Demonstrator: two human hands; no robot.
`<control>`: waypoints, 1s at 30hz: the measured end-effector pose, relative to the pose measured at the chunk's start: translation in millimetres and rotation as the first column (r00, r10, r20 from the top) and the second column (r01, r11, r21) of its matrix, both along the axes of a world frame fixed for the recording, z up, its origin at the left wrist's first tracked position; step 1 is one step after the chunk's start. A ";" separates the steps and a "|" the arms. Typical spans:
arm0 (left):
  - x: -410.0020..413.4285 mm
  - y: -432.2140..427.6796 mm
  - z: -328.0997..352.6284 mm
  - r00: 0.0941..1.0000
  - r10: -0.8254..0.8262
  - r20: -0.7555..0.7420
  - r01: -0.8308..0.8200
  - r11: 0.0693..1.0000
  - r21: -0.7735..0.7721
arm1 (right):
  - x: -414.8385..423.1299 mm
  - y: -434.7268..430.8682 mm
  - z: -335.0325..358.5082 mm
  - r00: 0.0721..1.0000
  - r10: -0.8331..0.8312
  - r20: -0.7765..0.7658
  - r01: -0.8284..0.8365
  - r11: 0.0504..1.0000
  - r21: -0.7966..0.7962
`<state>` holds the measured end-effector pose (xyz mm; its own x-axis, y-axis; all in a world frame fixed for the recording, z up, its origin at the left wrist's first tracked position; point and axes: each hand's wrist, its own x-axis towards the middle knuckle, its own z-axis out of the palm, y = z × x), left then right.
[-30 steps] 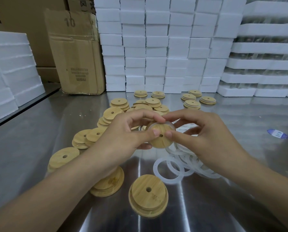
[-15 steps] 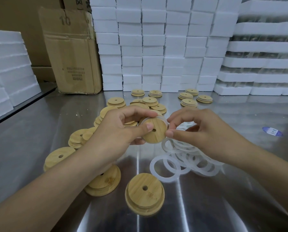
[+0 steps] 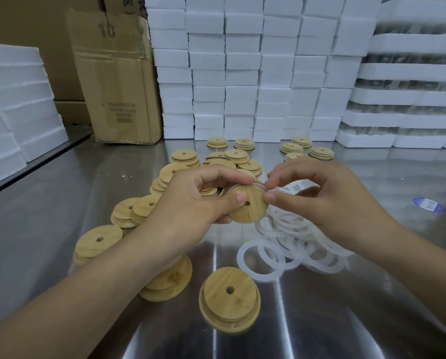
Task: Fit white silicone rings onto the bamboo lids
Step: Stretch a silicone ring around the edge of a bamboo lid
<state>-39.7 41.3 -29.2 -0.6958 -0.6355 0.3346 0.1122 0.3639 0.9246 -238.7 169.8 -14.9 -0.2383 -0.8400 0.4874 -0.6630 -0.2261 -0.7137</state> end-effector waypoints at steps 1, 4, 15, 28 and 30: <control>-0.4 0.1 -0.8 1.000 -0.003 0.006 0.004 1.000 -0.005 | -1.0 0.5 1.7 1.000 0.002 -0.004 -0.002 1.000 0.015; -2.2 0.3 -4.0 1.000 -0.016 0.024 0.016 1.000 -0.018 | -2.3 1.7 5.3 0.999 0.025 -0.037 -0.020 0.992 0.122; -3.9 3.6 -4.6 0.997 -0.040 0.059 0.042 0.999 -0.021 | -5.6 8.9 18.2 1.000 0.003 -0.019 0.003 0.956 0.292; -2.0 -2.7 -6.3 1.000 -0.029 0.008 0.028 0.994 0.107 | 3.9 6.7 12.7 0.998 0.043 0.047 -0.053 0.971 0.231; -2.1 -3.4 -6.4 0.999 -0.038 0.000 0.038 0.991 0.125 | 2.1 4.7 10.6 0.998 0.045 0.053 -0.055 0.979 0.198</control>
